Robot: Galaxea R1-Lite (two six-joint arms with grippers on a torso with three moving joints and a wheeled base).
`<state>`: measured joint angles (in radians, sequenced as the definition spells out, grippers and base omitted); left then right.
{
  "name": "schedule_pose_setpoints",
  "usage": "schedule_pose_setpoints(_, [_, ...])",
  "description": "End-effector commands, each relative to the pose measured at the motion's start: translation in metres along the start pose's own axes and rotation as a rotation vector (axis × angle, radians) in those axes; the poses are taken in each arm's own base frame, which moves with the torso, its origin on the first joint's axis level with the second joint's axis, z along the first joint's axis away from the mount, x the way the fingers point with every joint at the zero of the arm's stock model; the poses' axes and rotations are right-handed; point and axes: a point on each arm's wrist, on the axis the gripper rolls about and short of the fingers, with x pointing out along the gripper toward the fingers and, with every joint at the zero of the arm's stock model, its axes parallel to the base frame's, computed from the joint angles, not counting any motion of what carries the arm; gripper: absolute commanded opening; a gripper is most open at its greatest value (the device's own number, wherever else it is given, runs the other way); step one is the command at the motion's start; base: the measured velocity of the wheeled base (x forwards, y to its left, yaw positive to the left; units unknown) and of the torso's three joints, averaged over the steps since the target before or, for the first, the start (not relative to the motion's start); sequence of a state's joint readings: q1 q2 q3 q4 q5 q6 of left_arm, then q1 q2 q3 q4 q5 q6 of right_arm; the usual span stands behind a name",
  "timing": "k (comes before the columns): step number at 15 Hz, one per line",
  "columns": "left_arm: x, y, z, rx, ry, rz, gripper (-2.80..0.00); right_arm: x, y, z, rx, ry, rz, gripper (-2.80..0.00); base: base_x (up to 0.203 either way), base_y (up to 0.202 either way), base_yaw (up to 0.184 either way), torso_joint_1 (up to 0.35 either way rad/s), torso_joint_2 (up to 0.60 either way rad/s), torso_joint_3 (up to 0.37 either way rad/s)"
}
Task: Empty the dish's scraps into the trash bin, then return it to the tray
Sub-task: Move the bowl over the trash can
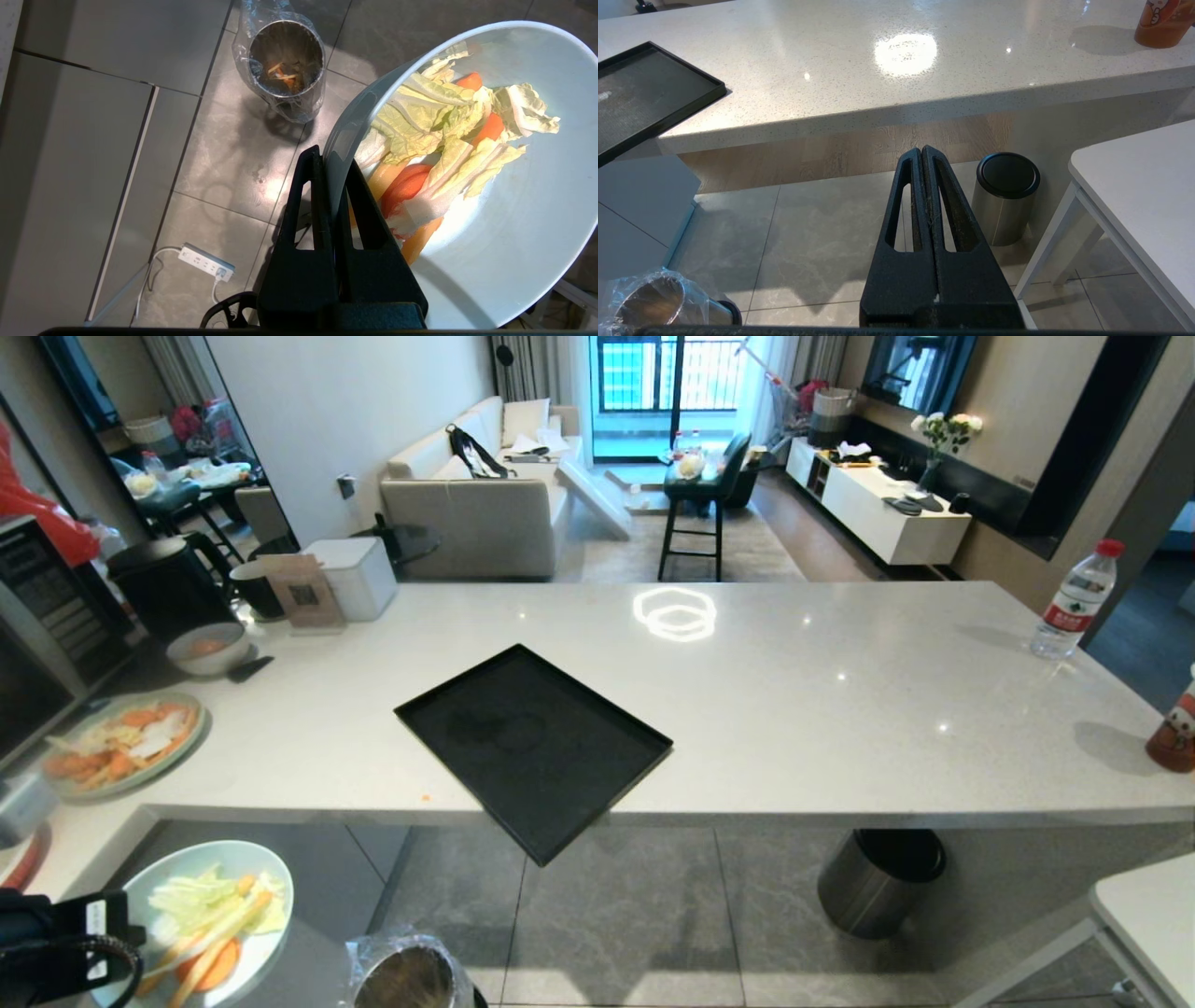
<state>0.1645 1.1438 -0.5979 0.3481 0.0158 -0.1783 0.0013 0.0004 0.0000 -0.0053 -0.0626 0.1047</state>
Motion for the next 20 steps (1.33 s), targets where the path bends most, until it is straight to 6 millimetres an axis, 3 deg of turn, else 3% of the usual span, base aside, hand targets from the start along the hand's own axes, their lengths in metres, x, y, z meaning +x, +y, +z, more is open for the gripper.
schedule_pose_setpoints(1, [0.0005, 0.0003, 0.0005, -0.002, 0.003, 0.003, -2.80, 0.0000, 0.0000, 0.0001, 0.001, -0.001, 0.000, -2.80, 0.000, 0.000, 0.000, 0.000, 0.00, 0.000])
schedule_pose_setpoints(6, [0.0043, 0.0004, 0.0027, -0.005, 0.014, 0.012, -2.80, 0.0001, 0.0000, 0.0001, 0.003, 0.000, 0.000, -2.80, 0.000, 0.000, 0.000, -0.018, 0.04, 0.027])
schedule_pose_setpoints(20, [0.0102, -0.0007, 0.0074, 0.000, -0.001, 0.010, -2.80, 0.0001, 0.0000, 0.0001, 0.003, 0.000, 0.000, -2.80, 0.000, 0.000, 0.000, -0.134, 0.35, 0.210])
